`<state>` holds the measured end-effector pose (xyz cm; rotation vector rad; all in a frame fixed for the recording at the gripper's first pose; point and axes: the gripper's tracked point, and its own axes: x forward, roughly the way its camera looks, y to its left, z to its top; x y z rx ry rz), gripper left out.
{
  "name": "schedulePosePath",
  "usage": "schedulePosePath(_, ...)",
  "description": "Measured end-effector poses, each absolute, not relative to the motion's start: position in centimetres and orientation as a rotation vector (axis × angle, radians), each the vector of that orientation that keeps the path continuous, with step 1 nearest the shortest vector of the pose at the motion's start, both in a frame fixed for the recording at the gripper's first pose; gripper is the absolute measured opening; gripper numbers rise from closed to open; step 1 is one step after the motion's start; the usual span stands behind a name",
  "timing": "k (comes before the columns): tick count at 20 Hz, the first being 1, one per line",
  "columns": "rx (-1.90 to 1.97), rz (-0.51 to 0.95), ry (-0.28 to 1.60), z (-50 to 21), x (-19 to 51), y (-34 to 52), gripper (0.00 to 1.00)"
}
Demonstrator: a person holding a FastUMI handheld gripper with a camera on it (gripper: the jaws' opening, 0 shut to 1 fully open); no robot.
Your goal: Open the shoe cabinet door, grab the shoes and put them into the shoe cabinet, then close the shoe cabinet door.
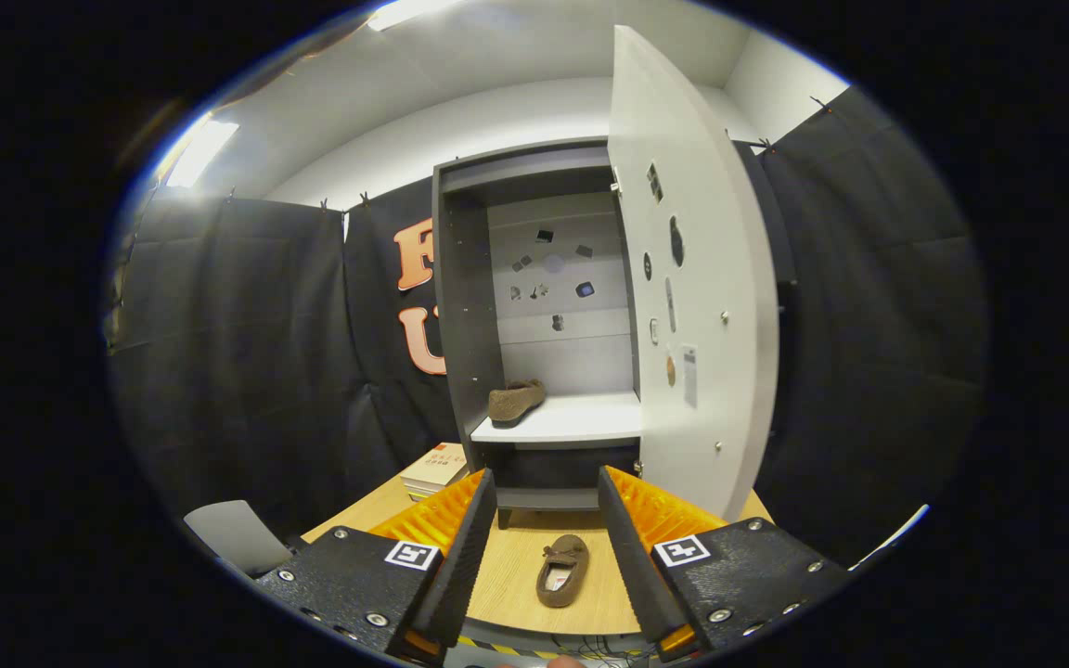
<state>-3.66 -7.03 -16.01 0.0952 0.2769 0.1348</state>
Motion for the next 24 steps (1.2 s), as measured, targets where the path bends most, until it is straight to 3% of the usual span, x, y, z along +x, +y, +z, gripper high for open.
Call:
schedulePosePath(7,0.092,0.093,0.382,-25.3,-2.8,-3.3,0.88)
schedulePosePath(24,0.139,0.069,0.654,-50.2,3.7,1.7,0.88)
